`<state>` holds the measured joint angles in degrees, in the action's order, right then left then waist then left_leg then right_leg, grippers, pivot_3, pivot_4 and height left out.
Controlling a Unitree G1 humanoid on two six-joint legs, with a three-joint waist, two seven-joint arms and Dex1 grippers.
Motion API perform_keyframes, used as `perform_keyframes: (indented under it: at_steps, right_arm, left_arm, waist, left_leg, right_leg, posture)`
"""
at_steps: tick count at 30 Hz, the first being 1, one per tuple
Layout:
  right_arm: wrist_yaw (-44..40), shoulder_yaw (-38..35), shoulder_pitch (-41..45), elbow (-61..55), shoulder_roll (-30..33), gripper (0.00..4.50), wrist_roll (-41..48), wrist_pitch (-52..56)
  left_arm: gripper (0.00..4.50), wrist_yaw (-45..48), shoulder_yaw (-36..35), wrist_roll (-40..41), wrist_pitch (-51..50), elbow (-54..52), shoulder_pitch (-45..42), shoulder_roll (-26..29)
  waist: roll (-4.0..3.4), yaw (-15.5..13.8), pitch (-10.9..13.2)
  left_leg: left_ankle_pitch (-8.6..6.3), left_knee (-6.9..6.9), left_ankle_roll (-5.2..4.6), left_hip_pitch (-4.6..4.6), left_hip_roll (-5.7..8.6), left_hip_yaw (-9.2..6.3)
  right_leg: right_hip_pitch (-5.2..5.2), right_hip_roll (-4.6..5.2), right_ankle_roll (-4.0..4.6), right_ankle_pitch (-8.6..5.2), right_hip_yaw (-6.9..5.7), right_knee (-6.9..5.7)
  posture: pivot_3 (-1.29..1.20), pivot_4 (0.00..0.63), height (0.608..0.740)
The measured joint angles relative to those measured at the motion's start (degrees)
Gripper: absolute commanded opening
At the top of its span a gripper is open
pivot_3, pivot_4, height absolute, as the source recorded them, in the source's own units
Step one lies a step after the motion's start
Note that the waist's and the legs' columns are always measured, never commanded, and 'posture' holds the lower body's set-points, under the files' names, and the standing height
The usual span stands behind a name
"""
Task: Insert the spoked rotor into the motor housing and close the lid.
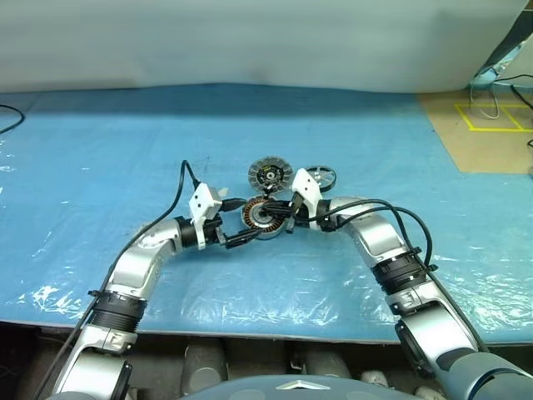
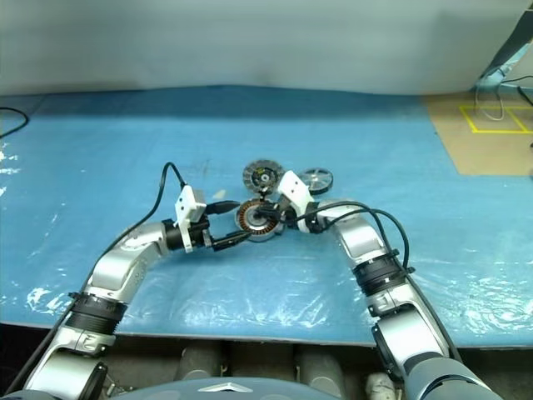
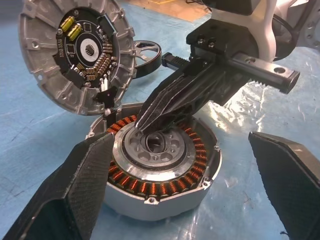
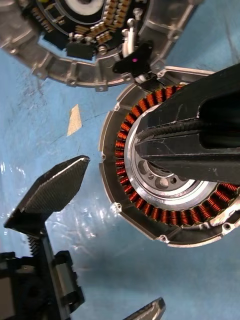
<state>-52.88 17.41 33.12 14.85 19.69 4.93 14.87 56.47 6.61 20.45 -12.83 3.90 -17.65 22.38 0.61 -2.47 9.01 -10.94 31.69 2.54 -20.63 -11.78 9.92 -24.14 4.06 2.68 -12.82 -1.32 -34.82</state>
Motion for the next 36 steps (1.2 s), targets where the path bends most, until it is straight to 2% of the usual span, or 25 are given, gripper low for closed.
perform_keyframes:
  at_steps: [5, 10, 17, 22, 28, 36]
  right_arm:
    - [0.78, 0.13, 0.01, 0.36, -0.28, 0.04, -0.88, -1.1]
    - [3.15, 2.73, 1.63, 2.38, 0.38, 0.04, -6.22, -8.05]
    - [0.2, -1.71, 1.01, 1.2, -1.58, 0.04, 1.15, 1.98]
    - [1.52, 0.81, 1.07, 1.9, 0.42, 0.04, -4.15, -3.59]
    - [0.45, -1.25, 1.06, 1.83, -1.87, 0.04, -0.63, -0.38]
    - [-3.09, -1.49, 1.06, 1.12, -0.61, 0.04, 0.24, 0.73]
  left_arm:
    - [4.5, -0.57, 0.09, 0.0, -0.39, -2.42, 1.01, -0.02]
    - [4.5, -0.79, 0.09, 0.0, -0.86, -3.25, 1.15, 0.02]
    - [4.5, -0.83, 0.07, 0.0, -1.16, -3.27, 0.84, -0.04]
    - [4.5, -1.71, 0.1, 0.04, -2.24, -5.17, 1.14, -0.04]
    - [4.5, -1.46, 0.07, 0.01, -2.44, -3.37, -0.29, -0.04]
    - [4.5, -1.42, 0.14, -0.2, -1.9, -1.82, -0.2, -0.3]
  waist:
    - [0.0, 0.0, 0.0]
    - [0.0, 0.02, 0.0]
    - [0.0, -0.03, 0.0]
    - [0.0, 0.08, 0.0]
    - [0.0, 0.03, 0.0]
    - [0.0, 0.05, 0.0]
  left_leg:
    - [-0.06, 0.11, -0.02, 0.1, -0.03, 0.0]
    - [-0.07, 0.17, -0.01, 0.31, -0.02, 0.0]
    - [-0.03, 0.17, -0.08, 0.12, -0.02, 0.0]
    - [-0.01, 0.17, -0.05, 0.03, -0.01, -0.01]
    - [-0.06, 0.21, -0.05, 0.04, -0.02, -0.01]
    - [-0.02, 0.21, -0.11, -0.02, -0.02, -0.01]
  right_leg:
    - [0.1, 0.01, 0.06, 0.04, 0.01, -0.03]
    - [0.28, 0.0, 0.07, 0.05, 0.01, -0.07]
    - [0.15, 0.0, 0.08, 0.06, 0.01, -0.03]
    - [0.07, -0.02, 0.08, 0.06, -0.05, -0.02]
    - [0.08, -0.01, 0.1, 0.07, -0.03, -0.05]
    - [0.05, -0.02, 0.1, 0.08, -0.06, -0.03]
  posture:
    - [0.0, 0.15, 0.74]
    - [0.0, 0.15, 0.74]
    - [0.0, 0.15, 0.74]
    - [0.0, 0.15, 0.74]
    - [0.0, 0.15, 0.74]
    - [0.0, 0.15, 0.74]
